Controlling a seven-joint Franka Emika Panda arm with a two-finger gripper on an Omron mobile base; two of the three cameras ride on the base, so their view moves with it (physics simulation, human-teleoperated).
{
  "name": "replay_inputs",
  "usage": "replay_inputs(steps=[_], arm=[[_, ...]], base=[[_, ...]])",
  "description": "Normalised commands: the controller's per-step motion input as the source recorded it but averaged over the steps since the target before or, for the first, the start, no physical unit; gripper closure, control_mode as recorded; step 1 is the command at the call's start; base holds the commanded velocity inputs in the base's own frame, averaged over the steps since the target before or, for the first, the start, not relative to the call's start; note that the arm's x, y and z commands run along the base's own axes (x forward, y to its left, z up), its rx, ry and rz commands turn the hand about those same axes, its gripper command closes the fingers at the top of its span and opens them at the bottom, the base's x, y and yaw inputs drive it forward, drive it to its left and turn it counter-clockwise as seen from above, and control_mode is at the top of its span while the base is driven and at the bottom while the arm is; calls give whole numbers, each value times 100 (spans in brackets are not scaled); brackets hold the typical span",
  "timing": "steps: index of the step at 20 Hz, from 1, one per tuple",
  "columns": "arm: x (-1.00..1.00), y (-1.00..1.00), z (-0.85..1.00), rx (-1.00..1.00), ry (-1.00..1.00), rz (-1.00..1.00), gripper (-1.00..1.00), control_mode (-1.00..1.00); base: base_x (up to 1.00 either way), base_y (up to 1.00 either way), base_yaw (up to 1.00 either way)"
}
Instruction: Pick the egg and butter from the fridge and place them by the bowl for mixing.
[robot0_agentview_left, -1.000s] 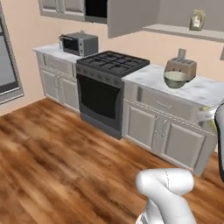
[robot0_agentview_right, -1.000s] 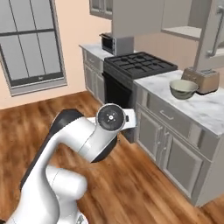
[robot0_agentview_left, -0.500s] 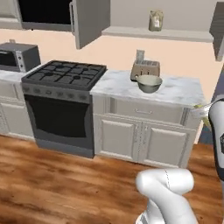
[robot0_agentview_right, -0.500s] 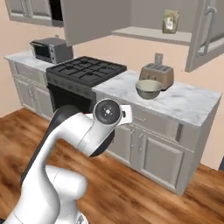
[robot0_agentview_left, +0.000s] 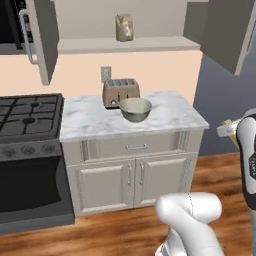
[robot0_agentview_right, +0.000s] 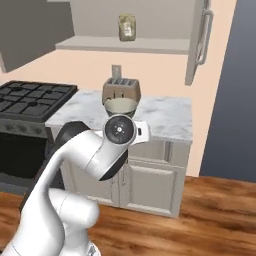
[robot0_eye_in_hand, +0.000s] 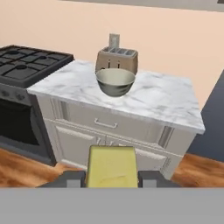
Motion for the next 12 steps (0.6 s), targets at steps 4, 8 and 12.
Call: replay_inputs(steps=[4,8,12], arm=[[0,0,0,0,0,0,100,100],[0,0,0,0,0,0,100,100],[0,0,0,0,0,0,100,100]], base=[[99,37,-20],[100,30,-12],[40,54,-9]])
